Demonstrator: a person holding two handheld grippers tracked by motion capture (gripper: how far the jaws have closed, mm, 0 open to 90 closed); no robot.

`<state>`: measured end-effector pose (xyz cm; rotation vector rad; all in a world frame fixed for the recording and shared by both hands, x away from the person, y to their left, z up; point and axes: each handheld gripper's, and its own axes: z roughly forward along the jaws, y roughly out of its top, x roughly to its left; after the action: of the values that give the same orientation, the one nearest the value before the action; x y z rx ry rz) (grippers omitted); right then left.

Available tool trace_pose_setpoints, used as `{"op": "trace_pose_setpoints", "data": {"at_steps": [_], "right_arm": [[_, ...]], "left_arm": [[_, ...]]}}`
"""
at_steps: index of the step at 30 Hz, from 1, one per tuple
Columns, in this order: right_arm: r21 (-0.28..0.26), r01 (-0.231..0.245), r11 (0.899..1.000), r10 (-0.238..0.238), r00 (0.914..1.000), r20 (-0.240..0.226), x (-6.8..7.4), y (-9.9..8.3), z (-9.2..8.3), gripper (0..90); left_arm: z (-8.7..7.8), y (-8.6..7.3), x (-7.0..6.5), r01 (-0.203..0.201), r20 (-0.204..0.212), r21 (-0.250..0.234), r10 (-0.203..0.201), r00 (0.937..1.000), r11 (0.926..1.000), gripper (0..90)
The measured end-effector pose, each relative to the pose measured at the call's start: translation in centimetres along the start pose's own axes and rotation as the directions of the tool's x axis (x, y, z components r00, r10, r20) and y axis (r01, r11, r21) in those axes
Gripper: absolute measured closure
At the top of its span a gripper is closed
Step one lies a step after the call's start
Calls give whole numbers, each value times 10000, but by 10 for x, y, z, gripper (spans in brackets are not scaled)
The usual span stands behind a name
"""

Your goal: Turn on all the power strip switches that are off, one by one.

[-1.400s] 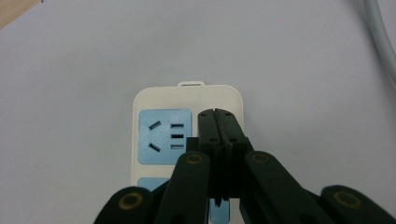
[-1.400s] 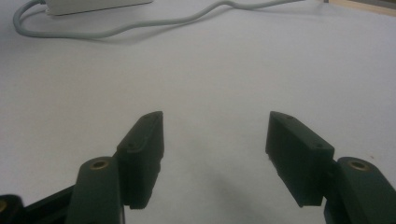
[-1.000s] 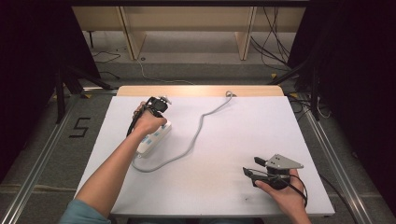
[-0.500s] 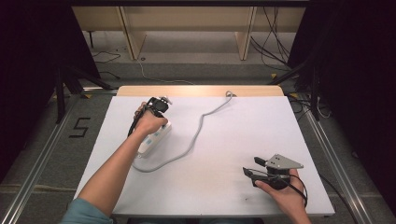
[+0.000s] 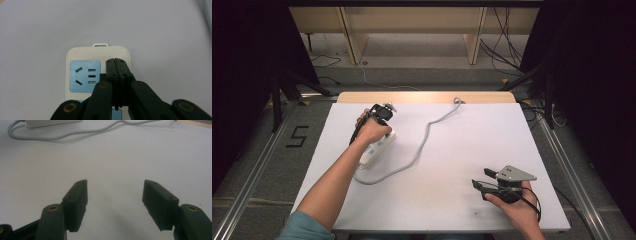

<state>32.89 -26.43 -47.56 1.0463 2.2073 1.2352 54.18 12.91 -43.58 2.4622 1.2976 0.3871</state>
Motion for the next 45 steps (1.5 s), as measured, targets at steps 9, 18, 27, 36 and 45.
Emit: {"op": "trace_pose_setpoints", "data": {"at_steps": [9, 18, 27, 36, 45], "right_arm": [[-16, -6, 10000, 6, 10000, -11, 0, 0, 1, 380], [-15, -13, 10000, 13, 10000, -12, 0, 0, 1, 380], [-6, 0, 10000, 0, 10000, -11, 0, 0, 0, 380], [3, 4, 10000, -4, 10000, -8, 0, 0, 0, 380], [-7, 24, 10000, -23, 10000, 3, 0, 0, 0, 380]], "left_arm": [[-1, 0, -1, -58, 15, 54, 57, 10000, 10000, 896], [-2, 0, -1, 1, 69, -62, -1, 10000, 10000, 896], [-1, -1, 2, -34, -62, 90, 35, 10000, 10000, 896], [-1, 0, 1, -58, -137, 65, 59, 9999, 10000, 896], [1, 0, 0, -91, -171, 128, 93, 9998, 9999, 896]]}}
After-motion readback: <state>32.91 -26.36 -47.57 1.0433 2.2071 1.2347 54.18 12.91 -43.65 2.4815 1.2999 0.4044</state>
